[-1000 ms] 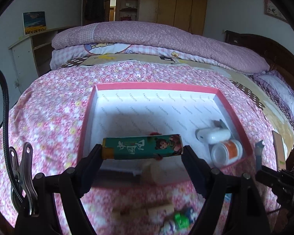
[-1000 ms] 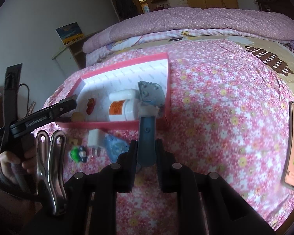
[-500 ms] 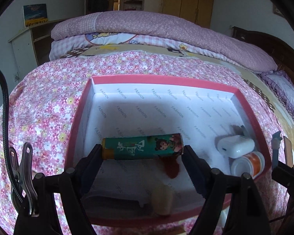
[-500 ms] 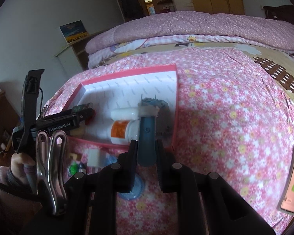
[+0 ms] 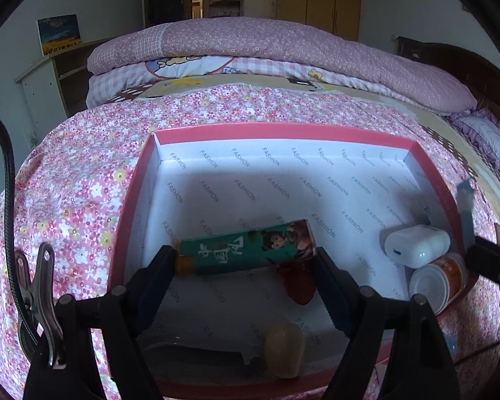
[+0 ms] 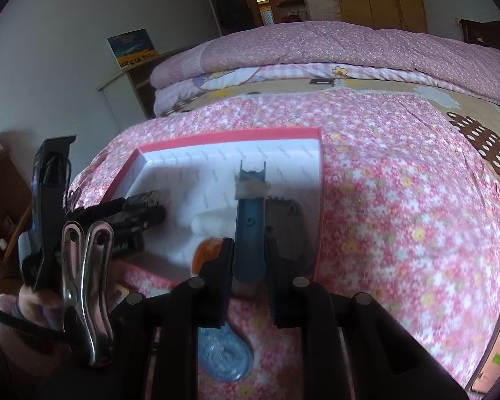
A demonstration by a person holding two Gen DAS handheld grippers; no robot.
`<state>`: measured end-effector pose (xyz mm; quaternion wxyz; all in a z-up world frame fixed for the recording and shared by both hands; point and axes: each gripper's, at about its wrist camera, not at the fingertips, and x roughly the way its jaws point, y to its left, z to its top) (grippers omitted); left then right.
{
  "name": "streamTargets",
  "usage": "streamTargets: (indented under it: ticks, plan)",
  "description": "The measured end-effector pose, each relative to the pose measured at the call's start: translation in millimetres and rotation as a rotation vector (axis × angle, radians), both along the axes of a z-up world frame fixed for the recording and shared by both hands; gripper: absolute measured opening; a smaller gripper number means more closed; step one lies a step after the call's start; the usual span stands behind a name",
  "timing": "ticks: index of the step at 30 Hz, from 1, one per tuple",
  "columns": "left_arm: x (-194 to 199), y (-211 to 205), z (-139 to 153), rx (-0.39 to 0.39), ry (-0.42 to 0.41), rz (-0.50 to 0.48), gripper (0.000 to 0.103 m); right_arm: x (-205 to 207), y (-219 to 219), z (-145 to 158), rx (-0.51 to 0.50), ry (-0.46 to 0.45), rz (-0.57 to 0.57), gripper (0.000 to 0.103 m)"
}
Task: Organize rigid objects
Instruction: 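Carry the green tube into the box with the left tool while the right tool carries the blue stick, then drop the green tube with the left tool while the right tool releases the blue stick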
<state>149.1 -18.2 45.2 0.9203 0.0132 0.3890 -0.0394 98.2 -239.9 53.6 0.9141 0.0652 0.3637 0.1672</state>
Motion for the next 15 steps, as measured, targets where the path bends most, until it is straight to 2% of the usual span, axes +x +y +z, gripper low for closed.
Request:
streamTargets:
  ticks: [15]
  plan:
    - [0.8,0.1,0.1,-0.002,0.001,0.007,0.085,54.6,8.6,-2.9,-0.033,0.029,-0.005,0.019]
